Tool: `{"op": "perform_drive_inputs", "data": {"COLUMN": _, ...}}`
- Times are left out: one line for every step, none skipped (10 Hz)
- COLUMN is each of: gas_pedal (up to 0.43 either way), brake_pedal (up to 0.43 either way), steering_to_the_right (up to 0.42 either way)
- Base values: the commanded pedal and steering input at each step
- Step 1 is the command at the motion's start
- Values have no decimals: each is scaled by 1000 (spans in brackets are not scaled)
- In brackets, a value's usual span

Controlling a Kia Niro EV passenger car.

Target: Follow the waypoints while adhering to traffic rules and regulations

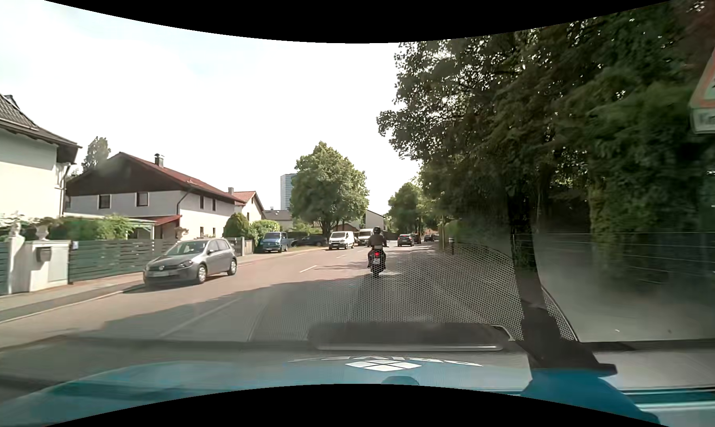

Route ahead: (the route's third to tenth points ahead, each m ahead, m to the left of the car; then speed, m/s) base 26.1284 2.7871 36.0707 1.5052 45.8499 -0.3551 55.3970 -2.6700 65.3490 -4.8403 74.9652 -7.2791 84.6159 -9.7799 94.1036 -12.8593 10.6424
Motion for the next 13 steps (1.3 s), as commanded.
{"op": "perform_drive_inputs", "data": {"gas_pedal": 0, "brake_pedal": 122, "steering_to_the_right": 10}}
{"op": "perform_drive_inputs", "data": {"gas_pedal": 0, "brake_pedal": 128, "steering_to_the_right": 10}}
{"op": "perform_drive_inputs", "data": {"gas_pedal": 0, "brake_pedal": 122, "steering_to_the_right": 11}}
{"op": "perform_drive_inputs", "data": {"gas_pedal": 0, "brake_pedal": 104, "steering_to_the_right": 11}}
{"op": "perform_drive_inputs", "data": {"gas_pedal": 0, "brake_pedal": 85, "steering_to_the_right": 11}}
{"op": "perform_drive_inputs", "data": {"gas_pedal": 0, "brake_pedal": 73, "steering_to_the_right": 11}}
{"op": "perform_drive_inputs", "data": {"gas_pedal": 0, "brake_pedal": 49, "steering_to_the_right": 11}}
{"op": "perform_drive_inputs", "data": {"gas_pedal": 0, "brake_pedal": 0, "steering_to_the_right": 11}}
{"op": "perform_drive_inputs", "data": {"gas_pedal": 0, "brake_pedal": 0, "steering_to_the_right": 12}}
{"op": "perform_drive_inputs", "data": {"gas_pedal": 0, "brake_pedal": 0, "steering_to_the_right": 13}}
{"op": "perform_drive_inputs", "data": {"gas_pedal": 0, "brake_pedal": 0, "steering_to_the_right": 14}}
{"op": "perform_drive_inputs", "data": {"gas_pedal": 0, "brake_pedal": 0, "steering_to_the_right": 16}}
{"op": "perform_drive_inputs", "data": {"gas_pedal": 0, "brake_pedal": 0, "steering_to_the_right": 18}}
